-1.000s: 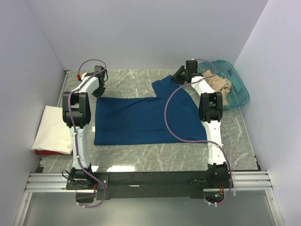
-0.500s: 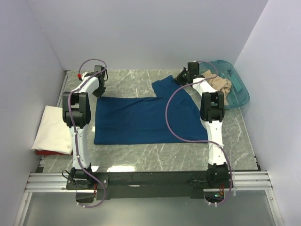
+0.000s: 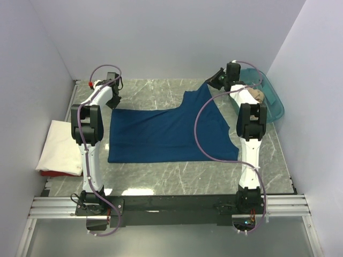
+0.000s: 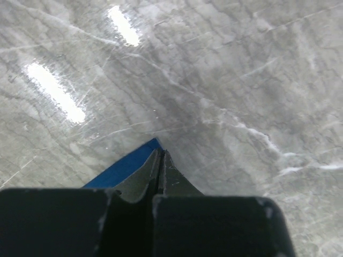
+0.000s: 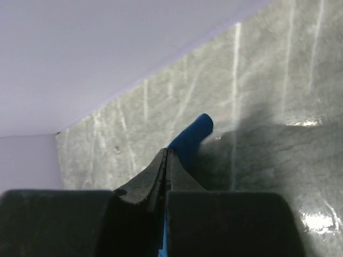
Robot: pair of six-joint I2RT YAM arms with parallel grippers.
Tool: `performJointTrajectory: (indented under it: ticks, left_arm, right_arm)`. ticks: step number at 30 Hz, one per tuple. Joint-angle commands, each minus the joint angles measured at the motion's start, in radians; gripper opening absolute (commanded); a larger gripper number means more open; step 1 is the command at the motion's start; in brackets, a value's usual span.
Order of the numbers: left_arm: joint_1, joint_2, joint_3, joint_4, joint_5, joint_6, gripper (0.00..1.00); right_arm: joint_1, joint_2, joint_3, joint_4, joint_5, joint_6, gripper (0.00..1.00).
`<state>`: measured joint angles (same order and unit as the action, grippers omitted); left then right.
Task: Fold and stack the t-shirts
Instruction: Fold the tshirt
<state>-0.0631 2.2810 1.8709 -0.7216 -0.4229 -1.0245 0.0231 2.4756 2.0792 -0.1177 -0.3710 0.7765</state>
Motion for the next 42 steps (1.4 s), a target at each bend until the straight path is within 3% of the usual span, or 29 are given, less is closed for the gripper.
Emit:
performJointTrajectory:
  ticks: [1,13,14,19,22,27,35,42]
  left_arm:
    - [-0.001,-0.020,0.062,-0.002,0.015,0.026,0.01]
    - [0.008,-0.034,0.074,-0.012,0.030,0.024,0.01]
    - [0.006,-0.032,0.070,-0.015,0.027,0.015,0.03]
    - [-0.003,-0.014,0.051,-0.044,-0.013,-0.039,0.32]
    - [-0.009,0.001,0.060,-0.055,-0.019,-0.057,0.38]
    - [-0.023,0.041,0.099,-0.078,-0.020,-0.075,0.40]
    - [-0.030,0.095,0.117,-0.102,-0.030,-0.100,0.32]
    - [-0.030,0.077,0.111,-0.091,-0.022,-0.082,0.01]
  right_arm:
    - [-0.011,-0.096,-0.014,0.073,-0.020,-0.009,0.00]
    - [-0.014,-0.172,-0.107,0.070,-0.032,-0.045,0.00]
    - [-0.014,-0.165,-0.108,0.072,-0.034,-0.045,0.00]
    - [-0.012,-0.155,-0.111,0.072,-0.043,-0.039,0.00]
    - [-0.014,-0.150,-0.110,0.070,-0.043,-0.042,0.00]
    - [-0.014,-0.136,-0.102,0.070,-0.042,-0.042,0.00]
    - [-0.014,-0.116,-0.099,0.070,-0.048,-0.043,0.00]
    - [-0.018,-0.142,-0.128,0.076,-0.055,-0.048,0.00]
